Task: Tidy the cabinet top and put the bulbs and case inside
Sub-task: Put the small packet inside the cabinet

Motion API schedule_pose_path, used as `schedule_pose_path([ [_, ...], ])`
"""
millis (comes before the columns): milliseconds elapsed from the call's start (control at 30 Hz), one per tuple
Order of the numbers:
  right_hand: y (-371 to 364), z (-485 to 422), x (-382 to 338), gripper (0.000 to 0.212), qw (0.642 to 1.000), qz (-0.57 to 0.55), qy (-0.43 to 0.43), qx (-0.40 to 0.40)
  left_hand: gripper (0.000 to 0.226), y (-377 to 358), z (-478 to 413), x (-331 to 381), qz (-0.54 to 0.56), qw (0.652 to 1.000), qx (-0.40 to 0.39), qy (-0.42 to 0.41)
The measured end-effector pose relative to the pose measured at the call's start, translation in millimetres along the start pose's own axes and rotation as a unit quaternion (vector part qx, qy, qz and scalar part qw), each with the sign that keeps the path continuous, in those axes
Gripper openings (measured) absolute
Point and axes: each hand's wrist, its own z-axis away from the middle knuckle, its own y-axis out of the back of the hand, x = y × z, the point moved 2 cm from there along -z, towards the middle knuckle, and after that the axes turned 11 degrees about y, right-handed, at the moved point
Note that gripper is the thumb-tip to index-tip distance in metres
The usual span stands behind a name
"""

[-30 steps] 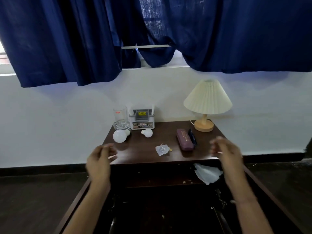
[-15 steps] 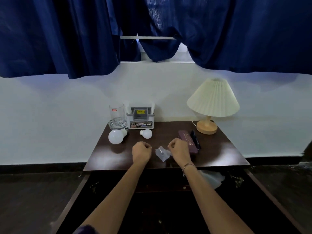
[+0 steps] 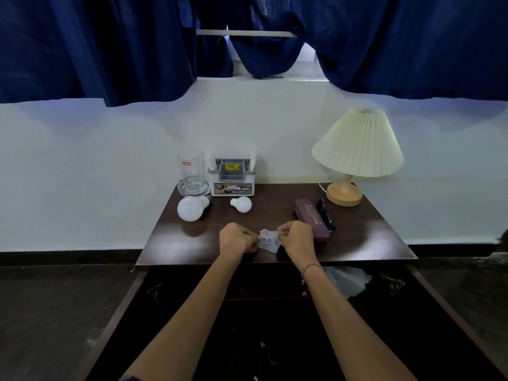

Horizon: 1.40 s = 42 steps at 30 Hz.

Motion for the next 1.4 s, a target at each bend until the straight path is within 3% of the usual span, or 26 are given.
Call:
schedule_pose_path([
  [67, -1, 7, 4, 0.018, 0.999, -0.034, 0.000, 0.030, 0.017, 4, 5, -4, 0.005, 1.000, -0.003, 0.009],
  [267, -6, 32, 21, 0.014, 0.983, -0.178, -0.041, 0.022, 0.008, 15, 32, -23, 0.065, 0.997, -0.026, 0.020],
  [367, -8, 51, 29, 0.012, 0.964, -0.258, -0.065, 0.013, 0.011, 17, 51, -33, 0.091, 0.995, -0.044, 0.018],
  [500, -8, 76, 43, 0.010, 0.933, -0.345, -0.102, 0.004, 0.005, 16, 66, -47, 0.049, 0.997, -0.064, 0.019],
  [667, -12, 94, 60, 0.004, 0.899, -0.405, -0.165, -0.025, 0.013, 1, 62, -66, 0.041, 0.994, -0.091, 0.054],
  [833, -29, 92, 81, 0.010, 0.918, -0.341, -0.198, -0.035, 0.017, -17, 38, -87, 0.039, 0.990, -0.095, 0.098],
  [967, -48, 80, 98, 0.017, 0.906, -0.355, -0.227, -0.025, 0.021, -36, 11, -98, 0.043, 0.986, -0.094, 0.132],
  [1033, -57, 71, 106, 0.009, 0.893, -0.375, -0.247, -0.013, 0.019, -44, -2, -99, 0.047, 0.984, -0.078, 0.150],
  [1100, -61, 60, 113, 0.023, 0.884, -0.384, -0.268, -0.001, 0.018, -54, -15, -98, 0.058, 0.982, -0.078, 0.164],
  [1233, -66, 44, 125, 0.035, 0.905, -0.336, -0.260, 0.017, 0.013, -75, -37, -95, 0.097, 0.974, -0.086, 0.187],
  [1300, -68, 38, 129, 0.026, 0.921, -0.297, -0.251, 0.027, 0.007, -83, -43, -91, 0.121, 0.969, -0.094, 0.193],
  [1400, -75, 33, 134, 0.008, 0.913, -0.312, -0.256, 0.059, 0.027, -88, -48, -87, 0.157, 0.963, -0.118, 0.186],
])
